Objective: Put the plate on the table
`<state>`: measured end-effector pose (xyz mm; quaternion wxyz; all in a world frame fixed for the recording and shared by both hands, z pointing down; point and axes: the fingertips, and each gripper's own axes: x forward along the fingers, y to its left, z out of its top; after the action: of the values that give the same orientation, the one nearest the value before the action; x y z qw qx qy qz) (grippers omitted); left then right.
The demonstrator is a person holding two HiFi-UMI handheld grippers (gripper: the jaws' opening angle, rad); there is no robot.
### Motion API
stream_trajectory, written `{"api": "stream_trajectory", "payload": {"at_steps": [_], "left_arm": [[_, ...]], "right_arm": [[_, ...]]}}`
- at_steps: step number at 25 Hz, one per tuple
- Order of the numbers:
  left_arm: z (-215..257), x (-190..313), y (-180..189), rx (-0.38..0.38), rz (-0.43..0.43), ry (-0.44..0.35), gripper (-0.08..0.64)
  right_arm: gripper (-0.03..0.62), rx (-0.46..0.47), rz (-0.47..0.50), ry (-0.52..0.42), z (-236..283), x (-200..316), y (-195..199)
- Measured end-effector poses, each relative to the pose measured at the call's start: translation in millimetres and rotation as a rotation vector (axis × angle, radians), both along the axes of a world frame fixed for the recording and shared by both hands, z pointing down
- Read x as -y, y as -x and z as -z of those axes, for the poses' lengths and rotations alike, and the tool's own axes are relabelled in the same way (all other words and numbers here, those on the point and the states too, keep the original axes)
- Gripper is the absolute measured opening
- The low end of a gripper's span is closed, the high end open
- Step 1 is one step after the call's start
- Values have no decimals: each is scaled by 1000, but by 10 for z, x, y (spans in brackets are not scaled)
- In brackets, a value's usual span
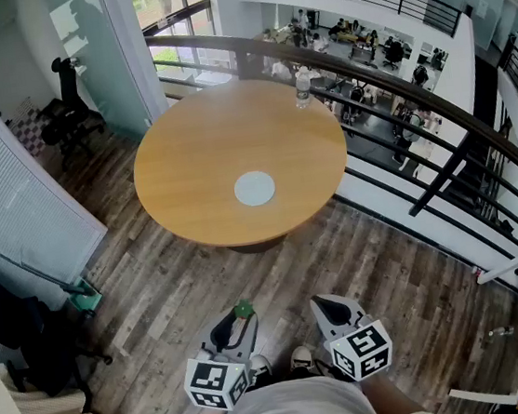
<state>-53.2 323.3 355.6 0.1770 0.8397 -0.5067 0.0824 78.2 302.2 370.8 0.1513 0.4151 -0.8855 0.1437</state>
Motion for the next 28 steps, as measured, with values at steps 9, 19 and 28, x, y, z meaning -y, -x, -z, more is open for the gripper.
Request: {"api": "stream_trajectory", "payload": {"at_steps": [9, 19, 28], "left_arm": [[43, -2, 72, -3, 5, 3, 149], [65, -82, 267, -11, -7, -5, 149], [85, -181, 662, -3, -48, -23, 149]], "right_arm": [[25, -6, 9, 23, -25, -51, 64], [26, 58, -29, -10, 93, -19, 207], [26, 63, -122, -37, 168, 58, 388]]}}
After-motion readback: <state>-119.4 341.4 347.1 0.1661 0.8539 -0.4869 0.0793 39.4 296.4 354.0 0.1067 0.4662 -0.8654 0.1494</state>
